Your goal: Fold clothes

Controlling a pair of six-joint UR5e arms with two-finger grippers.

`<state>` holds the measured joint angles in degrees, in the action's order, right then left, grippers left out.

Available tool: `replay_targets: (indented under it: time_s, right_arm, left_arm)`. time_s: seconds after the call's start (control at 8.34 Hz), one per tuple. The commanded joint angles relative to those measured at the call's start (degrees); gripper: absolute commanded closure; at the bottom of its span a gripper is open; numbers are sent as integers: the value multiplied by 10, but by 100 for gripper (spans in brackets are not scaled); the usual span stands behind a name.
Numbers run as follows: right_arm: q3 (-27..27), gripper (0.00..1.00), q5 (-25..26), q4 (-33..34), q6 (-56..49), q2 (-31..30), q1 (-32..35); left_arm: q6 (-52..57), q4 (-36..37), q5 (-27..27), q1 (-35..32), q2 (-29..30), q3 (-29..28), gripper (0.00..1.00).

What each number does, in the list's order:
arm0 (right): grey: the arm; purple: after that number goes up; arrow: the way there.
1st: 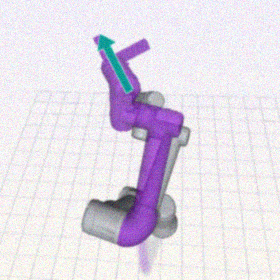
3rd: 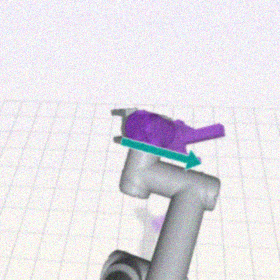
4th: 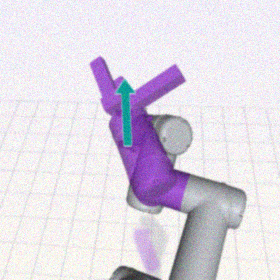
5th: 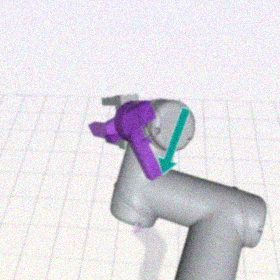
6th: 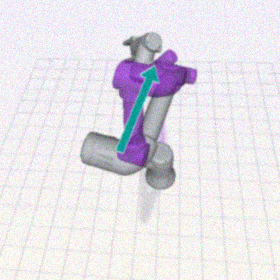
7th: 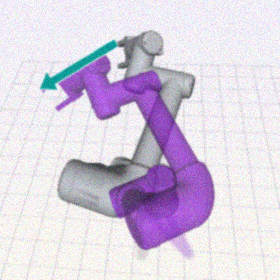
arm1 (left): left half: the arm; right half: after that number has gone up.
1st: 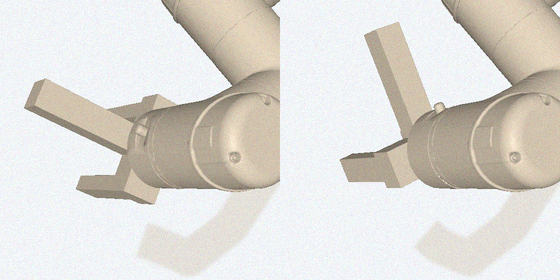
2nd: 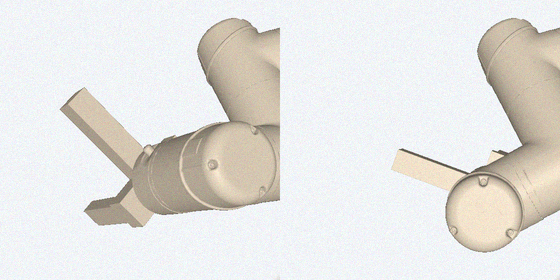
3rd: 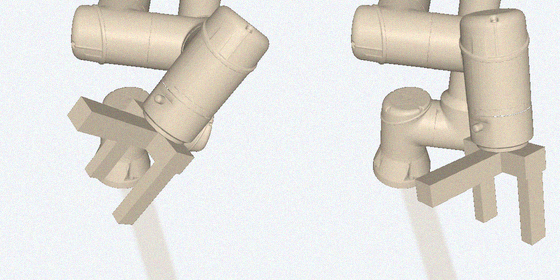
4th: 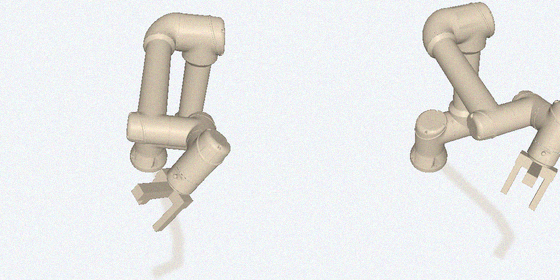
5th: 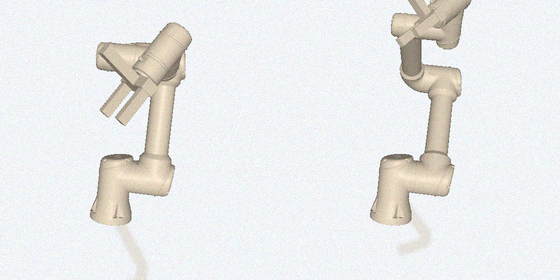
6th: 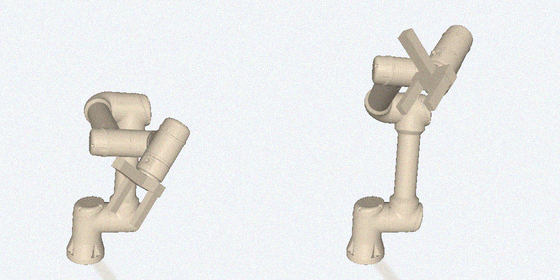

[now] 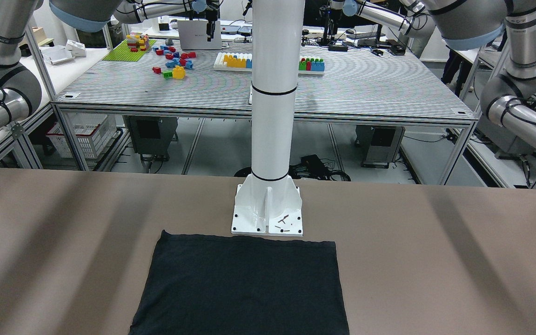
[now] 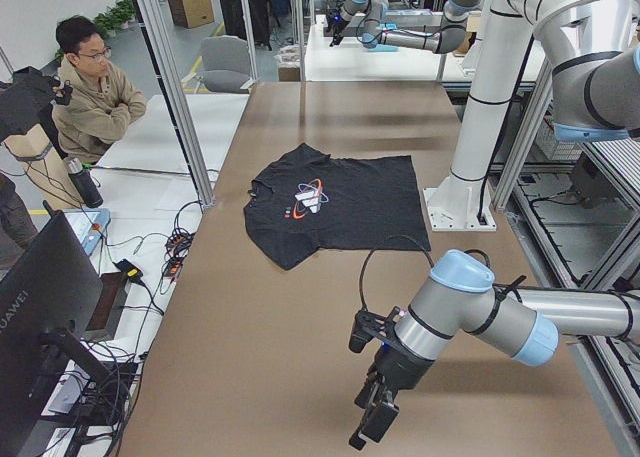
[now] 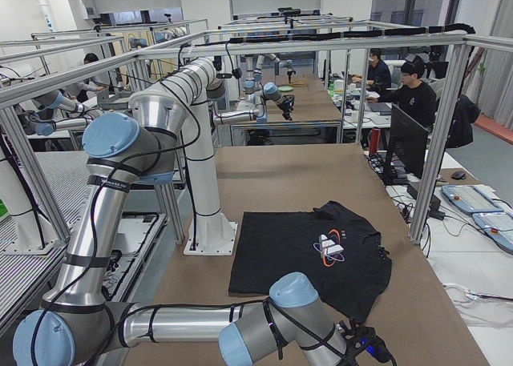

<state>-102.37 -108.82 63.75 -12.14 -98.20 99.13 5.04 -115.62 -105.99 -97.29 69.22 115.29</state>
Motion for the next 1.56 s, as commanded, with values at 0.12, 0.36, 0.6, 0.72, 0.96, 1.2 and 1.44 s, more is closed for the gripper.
replay_targets:
  time_s: [0.12,0.36,0.6,0.72,0.96,1.2,1.44]
  right_arm:
    - [0,5,-20,3,6,2,-16]
    - [2,5,-47,69,57,49,-61]
    - [20,11,-119,110,183,111,-108]
    - [25,11,-118,110,241,134,-149]
    - [79,11,-120,105,370,190,-230]
    - [144,10,-120,93,461,250,-284]
    - [231,14,-120,39,560,302,-322]
  left_arm:
    - [-1,0,-1,2,0,0,0]
    - [0,-1,-9,2,-1,1,0]
    - [-1,-1,-11,3,2,1,0]
    - [-1,0,-11,4,4,1,0]
    - [-1,0,-11,4,7,1,0]
    - [-1,0,-28,4,7,1,0]
    - [-2,0,-26,4,10,1,0]
